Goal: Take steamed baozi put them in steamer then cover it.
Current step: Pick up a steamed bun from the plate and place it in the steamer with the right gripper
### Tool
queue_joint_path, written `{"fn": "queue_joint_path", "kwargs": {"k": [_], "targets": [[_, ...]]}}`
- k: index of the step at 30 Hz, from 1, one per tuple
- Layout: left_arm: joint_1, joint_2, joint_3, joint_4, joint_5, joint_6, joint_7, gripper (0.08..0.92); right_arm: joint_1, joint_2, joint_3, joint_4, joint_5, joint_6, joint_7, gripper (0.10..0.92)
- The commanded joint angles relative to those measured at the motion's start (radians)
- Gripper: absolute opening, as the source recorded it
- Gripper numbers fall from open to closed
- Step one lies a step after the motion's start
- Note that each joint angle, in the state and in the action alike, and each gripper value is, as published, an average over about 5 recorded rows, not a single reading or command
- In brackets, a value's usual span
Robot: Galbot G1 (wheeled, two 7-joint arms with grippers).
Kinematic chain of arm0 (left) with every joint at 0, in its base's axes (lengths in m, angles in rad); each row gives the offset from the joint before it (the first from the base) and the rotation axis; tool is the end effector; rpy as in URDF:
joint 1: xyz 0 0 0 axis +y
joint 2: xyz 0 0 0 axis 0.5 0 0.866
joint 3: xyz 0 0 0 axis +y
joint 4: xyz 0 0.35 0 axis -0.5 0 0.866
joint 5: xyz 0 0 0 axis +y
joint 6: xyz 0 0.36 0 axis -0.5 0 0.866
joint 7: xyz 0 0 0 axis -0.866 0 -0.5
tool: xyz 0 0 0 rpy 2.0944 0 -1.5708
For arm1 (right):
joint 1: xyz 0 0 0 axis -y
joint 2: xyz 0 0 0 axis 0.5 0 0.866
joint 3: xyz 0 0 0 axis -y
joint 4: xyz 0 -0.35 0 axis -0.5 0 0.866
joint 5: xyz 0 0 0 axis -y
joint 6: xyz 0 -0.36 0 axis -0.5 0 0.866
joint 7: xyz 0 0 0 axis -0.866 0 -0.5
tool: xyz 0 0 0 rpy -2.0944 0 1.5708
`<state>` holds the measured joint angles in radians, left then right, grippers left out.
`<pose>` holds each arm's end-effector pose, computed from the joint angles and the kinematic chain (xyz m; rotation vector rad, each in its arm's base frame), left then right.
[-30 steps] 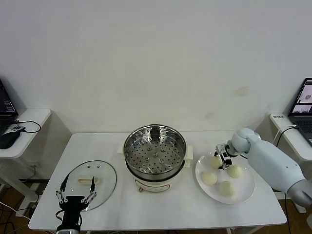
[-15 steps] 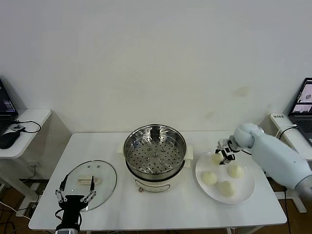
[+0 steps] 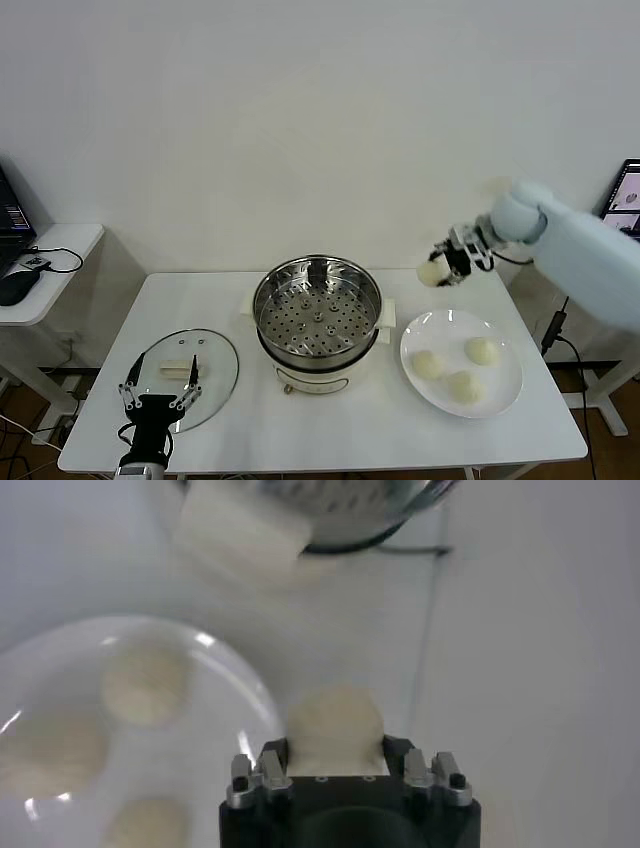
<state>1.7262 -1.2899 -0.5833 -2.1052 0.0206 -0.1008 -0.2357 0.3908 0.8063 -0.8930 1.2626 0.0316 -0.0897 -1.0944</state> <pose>0.1433 0.0640 -0.3148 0.1676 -3.1051 -0.4397 0.5680 -0.0732 -0.0227 1.4125 -1.5470 1.7114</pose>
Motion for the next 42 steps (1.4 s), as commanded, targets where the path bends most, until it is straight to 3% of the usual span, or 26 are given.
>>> {"fn": "queue_joint_path", "kwargs": {"k": [1, 12, 28, 42], "targets": [[-0.005, 0.009, -0.011, 0.003, -0.03, -0.003, 0.003, 0.823, 0.228, 0.184, -0.182, -0.001, 0.159, 0.017, 0.028, 0.594], [0.001, 0.005, -0.023, 0.001, -0.046, -0.013, 0.004, 0.823, 0.166, 0.436, -0.297, -0.105, 0.105, 0.194, 0.085, 0.594], [0.001, -0.013, -0.026, -0.002, -0.05, -0.014, 0.003, 0.823, 0.029, 0.461, -0.318, -0.214, -0.221, 0.461, 0.198, 0.601], [-0.005, -0.01, -0.031, 0.004, -0.052, -0.016, 0.004, 0.823, -0.011, 0.535, -0.287, -0.348, -0.343, 0.584, 0.268, 0.603]]}}
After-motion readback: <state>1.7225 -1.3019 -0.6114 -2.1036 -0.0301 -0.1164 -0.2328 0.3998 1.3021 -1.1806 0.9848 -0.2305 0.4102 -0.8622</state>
